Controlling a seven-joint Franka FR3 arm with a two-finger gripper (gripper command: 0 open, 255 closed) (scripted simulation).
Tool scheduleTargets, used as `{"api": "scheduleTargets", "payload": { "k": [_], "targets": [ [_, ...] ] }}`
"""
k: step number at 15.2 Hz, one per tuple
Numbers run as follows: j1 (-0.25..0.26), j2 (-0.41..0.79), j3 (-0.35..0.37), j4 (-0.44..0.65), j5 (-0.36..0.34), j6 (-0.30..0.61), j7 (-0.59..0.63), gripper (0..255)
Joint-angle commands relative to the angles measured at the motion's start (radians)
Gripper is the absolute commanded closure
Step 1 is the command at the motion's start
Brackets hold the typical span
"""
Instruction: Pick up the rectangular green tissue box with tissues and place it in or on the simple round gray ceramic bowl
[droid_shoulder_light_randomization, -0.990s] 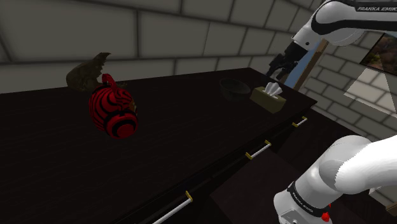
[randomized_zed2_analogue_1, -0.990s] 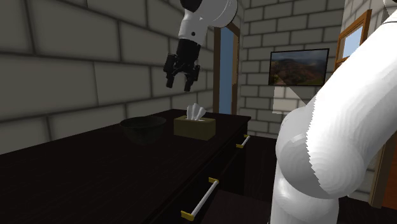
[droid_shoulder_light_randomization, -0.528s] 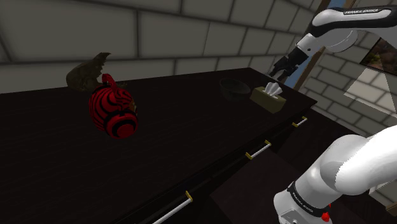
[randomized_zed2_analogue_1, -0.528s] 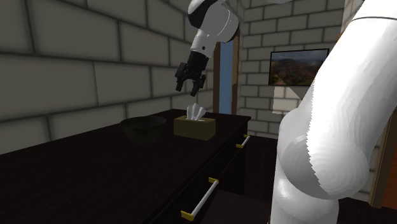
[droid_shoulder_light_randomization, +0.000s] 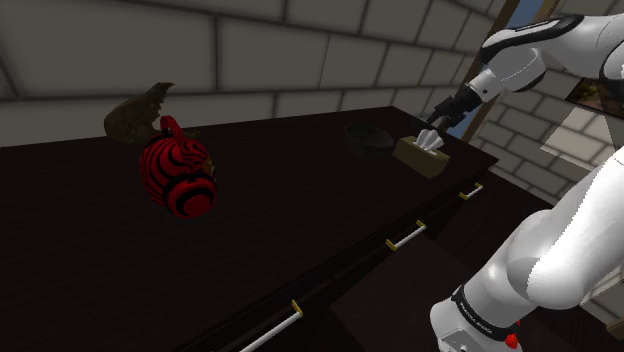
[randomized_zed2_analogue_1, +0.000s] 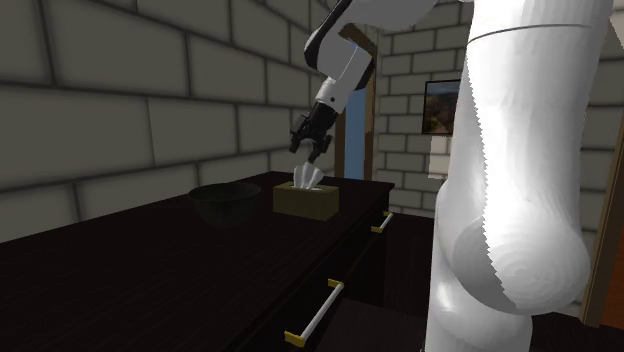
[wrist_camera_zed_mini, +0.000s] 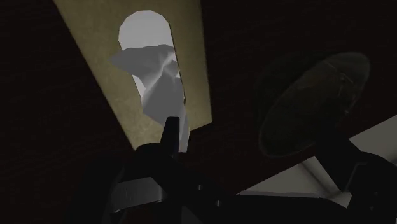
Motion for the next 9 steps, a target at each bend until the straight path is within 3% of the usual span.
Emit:
{"api": "scheduleTargets", "payload": {
  "k": [1, 3, 9],
  "targets": [
    [-0.018, 0.155, -0.061, 0.085, 0.154, -0.067, -0.115, 0],
    [-0.095, 0.296, -0.065, 0.168, 0.284, -0.15, -0.199, 0],
    [-0.088, 0.307, -0.03, 0.117, 0.308, -0.084, -0.212, 0]
  ]
}}
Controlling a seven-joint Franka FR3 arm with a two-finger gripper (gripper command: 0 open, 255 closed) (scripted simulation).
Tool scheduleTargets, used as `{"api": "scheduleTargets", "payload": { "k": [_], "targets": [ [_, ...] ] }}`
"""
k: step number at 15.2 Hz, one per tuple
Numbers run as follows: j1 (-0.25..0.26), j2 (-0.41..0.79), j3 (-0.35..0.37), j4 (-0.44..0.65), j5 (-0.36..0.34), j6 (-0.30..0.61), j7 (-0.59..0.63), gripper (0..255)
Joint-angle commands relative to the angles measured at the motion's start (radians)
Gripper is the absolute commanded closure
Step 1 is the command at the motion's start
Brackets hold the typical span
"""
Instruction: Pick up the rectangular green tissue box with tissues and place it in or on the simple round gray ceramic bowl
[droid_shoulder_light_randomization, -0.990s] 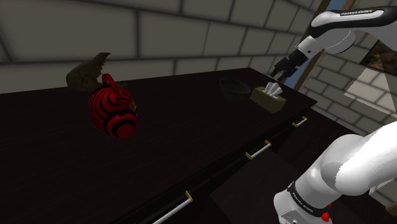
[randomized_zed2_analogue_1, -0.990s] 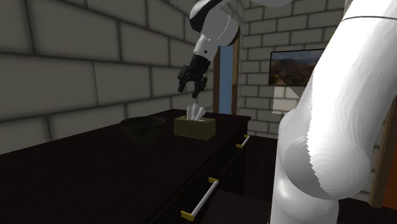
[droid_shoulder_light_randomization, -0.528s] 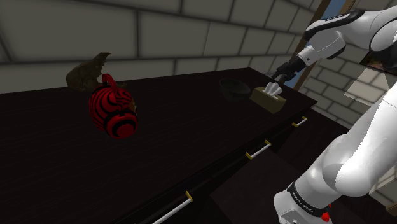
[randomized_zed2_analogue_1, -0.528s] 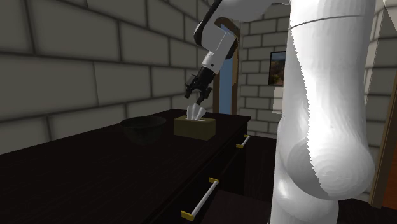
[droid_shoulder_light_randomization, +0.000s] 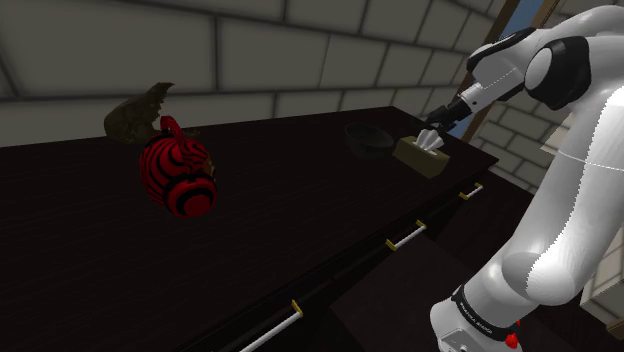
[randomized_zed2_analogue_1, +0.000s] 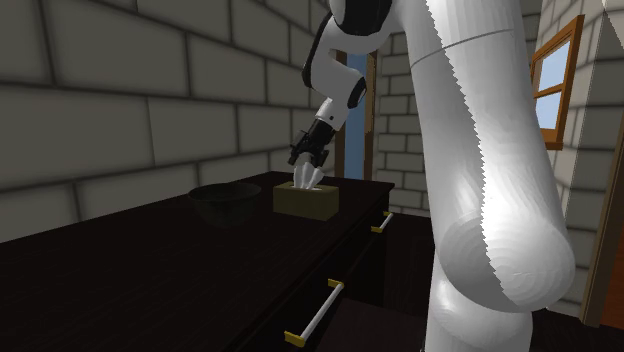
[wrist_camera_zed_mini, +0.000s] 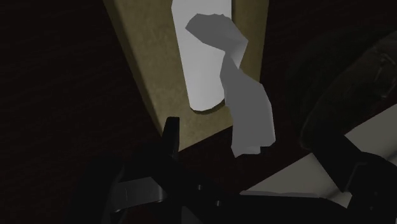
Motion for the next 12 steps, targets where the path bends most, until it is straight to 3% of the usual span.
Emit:
{"api": "scheduleTargets", "payload": {
  "k": [1, 10, 11, 12],
  "targets": [
    [0.006, 0.007, 0.007, -0.016, 0.012, 0.021, -0.006, 0],
    [0.008, 0.009, 0.009, -0.02, 0.015, 0.026, -0.007, 0],
    [0.008, 0.009, 0.009, -0.02, 0.015, 0.026, -0.007, 255],
    [0.008, 0.009, 0.009, -0.02, 0.015, 0.026, -0.007, 255]
  ]
}}
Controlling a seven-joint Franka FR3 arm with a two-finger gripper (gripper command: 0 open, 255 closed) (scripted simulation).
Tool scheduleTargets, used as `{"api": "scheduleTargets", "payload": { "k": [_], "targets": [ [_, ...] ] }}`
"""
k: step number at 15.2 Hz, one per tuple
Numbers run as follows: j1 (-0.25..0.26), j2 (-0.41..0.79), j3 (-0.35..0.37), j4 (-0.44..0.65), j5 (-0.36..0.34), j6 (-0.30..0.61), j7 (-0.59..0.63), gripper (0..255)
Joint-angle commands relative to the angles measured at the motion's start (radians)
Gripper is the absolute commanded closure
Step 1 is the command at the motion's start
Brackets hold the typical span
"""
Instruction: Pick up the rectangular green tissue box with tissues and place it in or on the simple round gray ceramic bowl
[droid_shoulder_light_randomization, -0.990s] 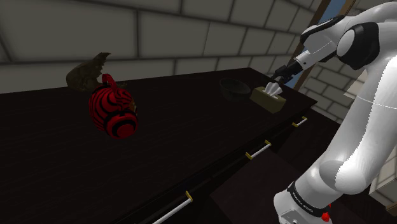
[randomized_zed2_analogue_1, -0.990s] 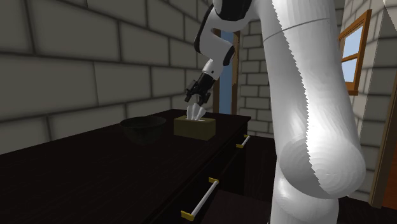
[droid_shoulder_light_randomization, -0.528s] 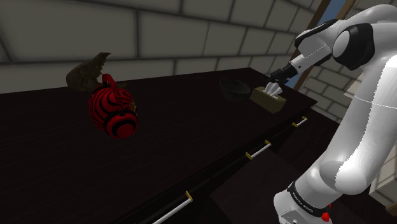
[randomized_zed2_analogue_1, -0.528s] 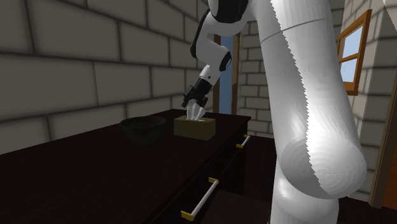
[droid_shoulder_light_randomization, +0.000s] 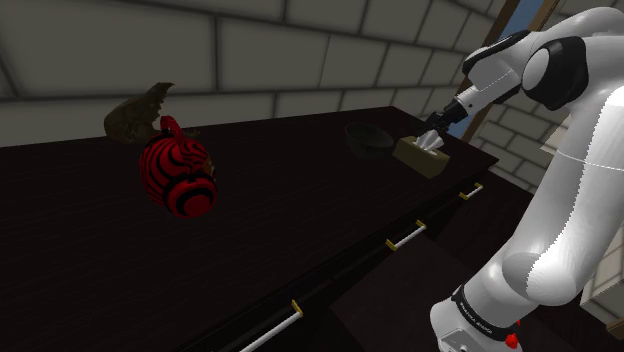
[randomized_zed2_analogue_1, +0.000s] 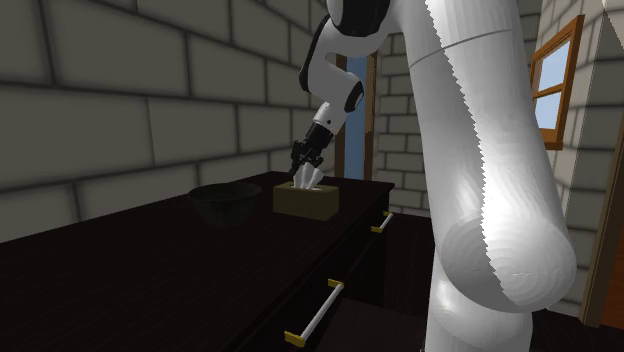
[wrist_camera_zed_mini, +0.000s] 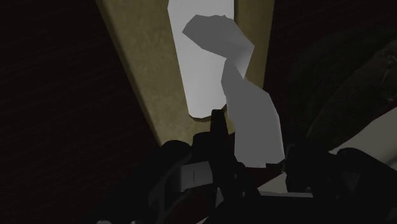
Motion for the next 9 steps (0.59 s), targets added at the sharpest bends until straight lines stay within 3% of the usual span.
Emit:
{"api": "scheduleTargets", "payload": {
  "k": [1, 9],
  "targets": [
    [0.0, 0.0, 0.0, 0.0, 0.0, 0.0, 0.0, 255],
    [0.002, -0.006, -0.003, 0.007, -0.007, -0.007, 0.009, 255]
  ]
}}
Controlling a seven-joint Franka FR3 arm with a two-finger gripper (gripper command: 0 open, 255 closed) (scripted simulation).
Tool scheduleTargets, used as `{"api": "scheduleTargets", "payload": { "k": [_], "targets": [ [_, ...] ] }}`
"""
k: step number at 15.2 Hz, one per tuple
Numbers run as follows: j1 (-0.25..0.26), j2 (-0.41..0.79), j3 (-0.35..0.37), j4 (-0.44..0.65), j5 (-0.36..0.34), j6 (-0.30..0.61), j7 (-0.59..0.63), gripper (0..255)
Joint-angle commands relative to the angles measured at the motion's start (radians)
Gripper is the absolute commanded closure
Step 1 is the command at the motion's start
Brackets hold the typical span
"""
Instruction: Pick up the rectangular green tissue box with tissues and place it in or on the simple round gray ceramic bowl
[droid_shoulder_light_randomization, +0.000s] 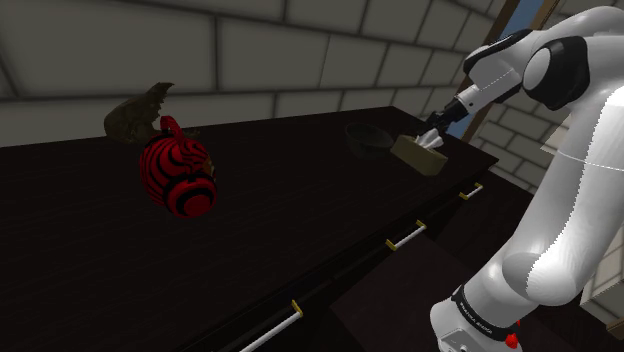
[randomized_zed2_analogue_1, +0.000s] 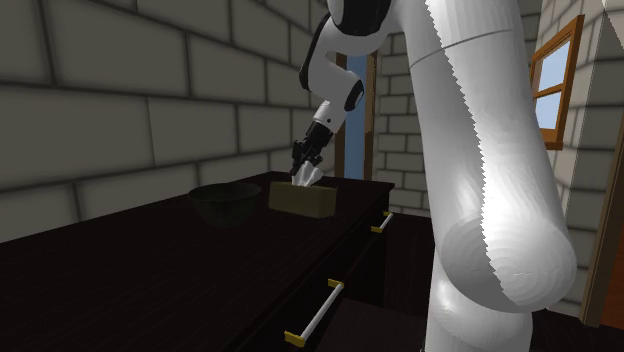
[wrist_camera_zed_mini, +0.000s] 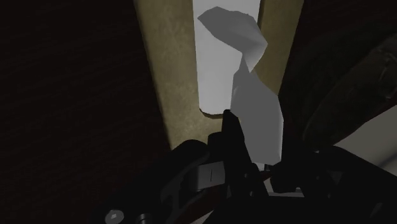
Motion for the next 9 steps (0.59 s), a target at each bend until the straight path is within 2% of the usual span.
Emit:
{"api": "scheduleTargets", "payload": {
  "k": [1, 9],
  "targets": [
    [0.003, -0.008, -0.004, 0.008, -0.012, -0.01, 0.014, 255],
    [0.014, -0.051, -0.017, 0.071, -0.059, -0.071, 0.082, 255]
  ]
}}
